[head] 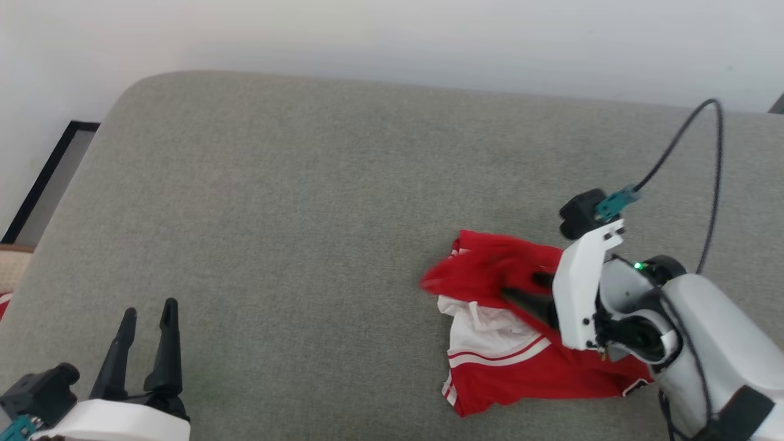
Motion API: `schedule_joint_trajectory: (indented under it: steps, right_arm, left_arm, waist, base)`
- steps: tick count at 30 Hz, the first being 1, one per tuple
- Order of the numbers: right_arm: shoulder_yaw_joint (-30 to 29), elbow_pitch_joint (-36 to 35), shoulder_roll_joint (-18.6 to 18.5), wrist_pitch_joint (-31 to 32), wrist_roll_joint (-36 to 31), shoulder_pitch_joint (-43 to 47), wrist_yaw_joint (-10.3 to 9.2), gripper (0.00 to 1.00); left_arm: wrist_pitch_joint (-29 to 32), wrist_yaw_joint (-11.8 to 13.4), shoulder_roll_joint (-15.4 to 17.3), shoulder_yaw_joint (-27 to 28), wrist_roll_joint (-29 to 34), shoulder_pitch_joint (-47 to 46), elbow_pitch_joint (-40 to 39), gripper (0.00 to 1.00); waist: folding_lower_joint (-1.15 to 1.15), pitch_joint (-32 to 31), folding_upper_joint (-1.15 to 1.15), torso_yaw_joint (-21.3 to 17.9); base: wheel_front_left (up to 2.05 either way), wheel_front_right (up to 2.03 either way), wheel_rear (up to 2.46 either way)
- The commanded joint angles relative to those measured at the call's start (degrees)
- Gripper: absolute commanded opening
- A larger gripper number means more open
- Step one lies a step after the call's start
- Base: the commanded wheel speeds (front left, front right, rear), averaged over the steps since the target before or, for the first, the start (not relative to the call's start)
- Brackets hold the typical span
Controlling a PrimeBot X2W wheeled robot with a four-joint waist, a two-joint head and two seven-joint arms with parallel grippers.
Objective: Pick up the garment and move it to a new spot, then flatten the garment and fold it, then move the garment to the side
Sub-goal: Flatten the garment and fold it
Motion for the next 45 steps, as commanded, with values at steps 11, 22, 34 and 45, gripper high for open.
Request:
schedule_joint_trajectory:
  steps: [11, 22, 34, 45]
  right_arm:
    - [-4.2, -7.04, -4.82, -7.43, 1.16, 2.97, 0.0, 1.0]
    - [-8.95, -11.86, -8.72, -21.69, -1.84, 10.34, 0.0, 1.0]
    - [-10.28, -9.66, -11.04, -48.41, -7.41, 17.51, 0.0, 1.0]
    - [-12.21, -1.32, -7.82, -57.31, -10.16, 20.84, 0.0, 1.0]
  left_arm:
    - [-0.37, -0.15, 0.35, 1.57, 0.42, 3.1, -0.79, 1.0]
    - [-0.37, -0.15, 0.88, 2.86, 2.04, 5.36, -0.97, 1.0]
    - [-0.37, -0.15, 0.38, 5.14, 4.23, 7.37, -2.6, 1.0]
    - [-0.37, -0.15, -0.63, 7.7, 7.56, 8.71, -3.18, 1.0]
  waist:
    - [0.0, -3.02, 0.0, -4.48]
    - [0.0, -5.61, 0.0, -8.12]
    - [0.0, -6.93, 0.0, -10.61]
    - [0.0, -7.74, 0.0, -11.67]
  base:
    - [0.0, 0.0, 0.0]
    - [0.0, 0.0, 0.0]
    - [0.0, 0.0, 0.0]
    - [0.0, 0.0, 0.0]
